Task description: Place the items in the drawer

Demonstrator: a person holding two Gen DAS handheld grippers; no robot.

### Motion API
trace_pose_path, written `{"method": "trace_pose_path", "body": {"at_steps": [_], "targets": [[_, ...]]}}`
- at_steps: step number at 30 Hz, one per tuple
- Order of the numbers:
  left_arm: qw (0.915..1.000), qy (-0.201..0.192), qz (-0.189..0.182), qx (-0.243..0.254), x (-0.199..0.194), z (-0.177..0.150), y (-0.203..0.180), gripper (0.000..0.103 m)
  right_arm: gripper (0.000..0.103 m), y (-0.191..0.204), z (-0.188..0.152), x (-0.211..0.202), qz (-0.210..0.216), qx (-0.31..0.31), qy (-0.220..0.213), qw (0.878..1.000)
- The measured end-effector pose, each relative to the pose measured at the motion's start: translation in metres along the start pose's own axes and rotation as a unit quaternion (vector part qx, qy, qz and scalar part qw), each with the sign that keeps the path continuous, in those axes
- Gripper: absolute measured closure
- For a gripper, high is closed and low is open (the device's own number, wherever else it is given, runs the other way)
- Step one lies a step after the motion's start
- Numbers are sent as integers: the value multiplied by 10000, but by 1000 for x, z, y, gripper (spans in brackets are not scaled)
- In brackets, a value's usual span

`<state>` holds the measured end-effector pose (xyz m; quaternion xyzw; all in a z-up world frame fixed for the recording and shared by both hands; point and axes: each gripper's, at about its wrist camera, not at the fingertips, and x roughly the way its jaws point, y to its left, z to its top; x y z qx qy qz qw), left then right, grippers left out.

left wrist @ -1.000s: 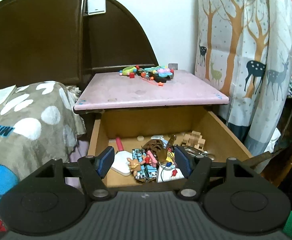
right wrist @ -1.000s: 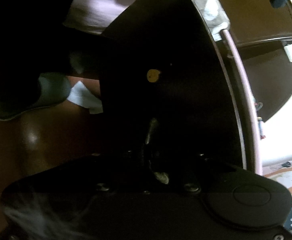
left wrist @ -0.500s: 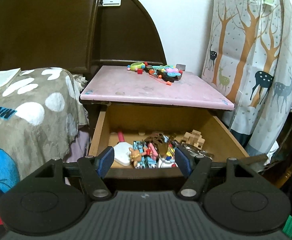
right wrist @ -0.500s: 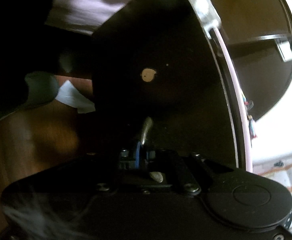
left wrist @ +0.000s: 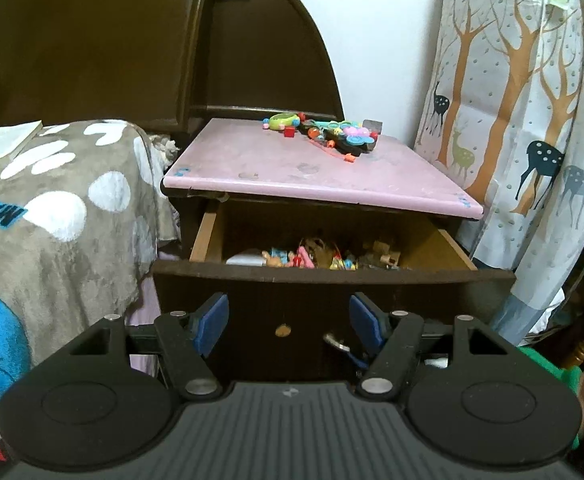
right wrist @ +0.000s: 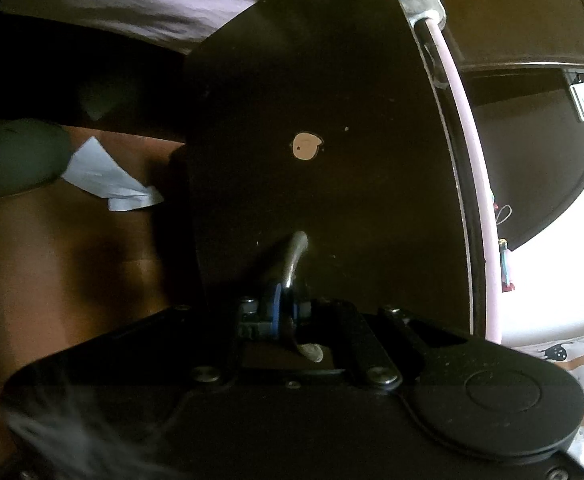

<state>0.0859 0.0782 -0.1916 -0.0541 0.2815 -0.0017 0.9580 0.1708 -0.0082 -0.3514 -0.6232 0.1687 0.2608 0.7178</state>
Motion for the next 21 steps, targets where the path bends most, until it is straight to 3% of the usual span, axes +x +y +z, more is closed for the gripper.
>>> {"method": "trace_pose_path", "body": {"at_steps": [14,21], "targets": [[9999,111,71,22,14,1,3,37,103,-29,9,67,-227,-46,64,9997],[9998,195,94,-35,19,1,5,37,103,-37,5,81,-341,-160,-18,9993]]}}
